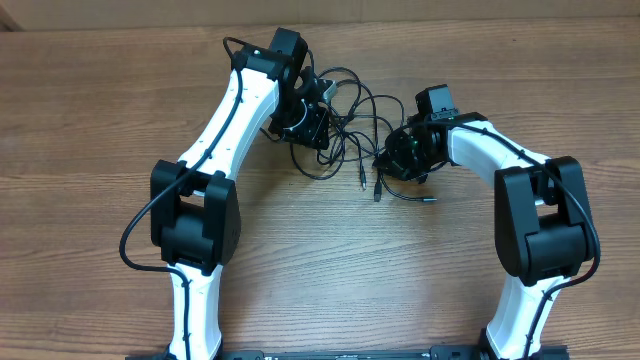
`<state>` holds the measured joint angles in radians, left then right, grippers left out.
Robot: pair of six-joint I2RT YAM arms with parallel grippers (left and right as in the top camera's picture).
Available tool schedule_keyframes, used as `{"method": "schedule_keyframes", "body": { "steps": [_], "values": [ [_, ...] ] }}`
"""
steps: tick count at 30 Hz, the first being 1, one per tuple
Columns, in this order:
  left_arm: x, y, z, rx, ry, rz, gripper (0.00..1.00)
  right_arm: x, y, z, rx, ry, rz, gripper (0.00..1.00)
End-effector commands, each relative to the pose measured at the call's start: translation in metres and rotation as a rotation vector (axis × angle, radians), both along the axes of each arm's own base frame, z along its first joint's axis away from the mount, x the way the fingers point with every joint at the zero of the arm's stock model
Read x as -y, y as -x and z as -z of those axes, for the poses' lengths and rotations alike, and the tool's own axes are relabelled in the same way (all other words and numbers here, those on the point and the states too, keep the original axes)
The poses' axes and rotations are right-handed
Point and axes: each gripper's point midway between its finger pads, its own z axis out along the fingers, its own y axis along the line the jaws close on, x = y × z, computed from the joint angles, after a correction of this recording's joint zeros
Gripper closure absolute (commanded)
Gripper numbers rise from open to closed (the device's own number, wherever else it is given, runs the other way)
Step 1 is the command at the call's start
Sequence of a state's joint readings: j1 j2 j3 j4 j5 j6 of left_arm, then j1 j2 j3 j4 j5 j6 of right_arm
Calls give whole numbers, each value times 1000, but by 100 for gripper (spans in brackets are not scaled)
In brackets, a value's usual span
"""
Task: Untangle cables
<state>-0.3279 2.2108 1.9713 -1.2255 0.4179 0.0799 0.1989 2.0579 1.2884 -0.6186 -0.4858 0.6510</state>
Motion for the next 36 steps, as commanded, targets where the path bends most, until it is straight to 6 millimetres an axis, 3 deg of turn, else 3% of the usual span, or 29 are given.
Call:
{"method": "schedule_keyframes", "body": {
  "steps": [1, 17, 24, 26, 28, 29, 36],
  "values": [
    [2, 2, 7, -16, -14, -7, 67, 16, 9, 22, -40, 93, 16, 80],
    [-6, -1, 12, -14, -65, -54, 69, 16, 9, 22, -40, 93, 16, 80],
    [-6, 0, 28, -19, -65, -61, 70, 16, 9, 22, -40, 93, 16, 79],
    [-6, 1, 32, -20, -65, -61, 74, 16, 9, 22, -40, 93, 16, 79],
    [-6, 0, 34, -21, -64, -74, 94, 16, 9, 22, -40, 93, 16, 79],
    [-6, -1, 34, -22, -63, -82, 96, 16, 9, 22, -40, 93, 16, 79],
    [-2, -2, 26, -19, -29, -92, 96, 14, 16, 22, -70, 80, 11, 79]
  ]
}}
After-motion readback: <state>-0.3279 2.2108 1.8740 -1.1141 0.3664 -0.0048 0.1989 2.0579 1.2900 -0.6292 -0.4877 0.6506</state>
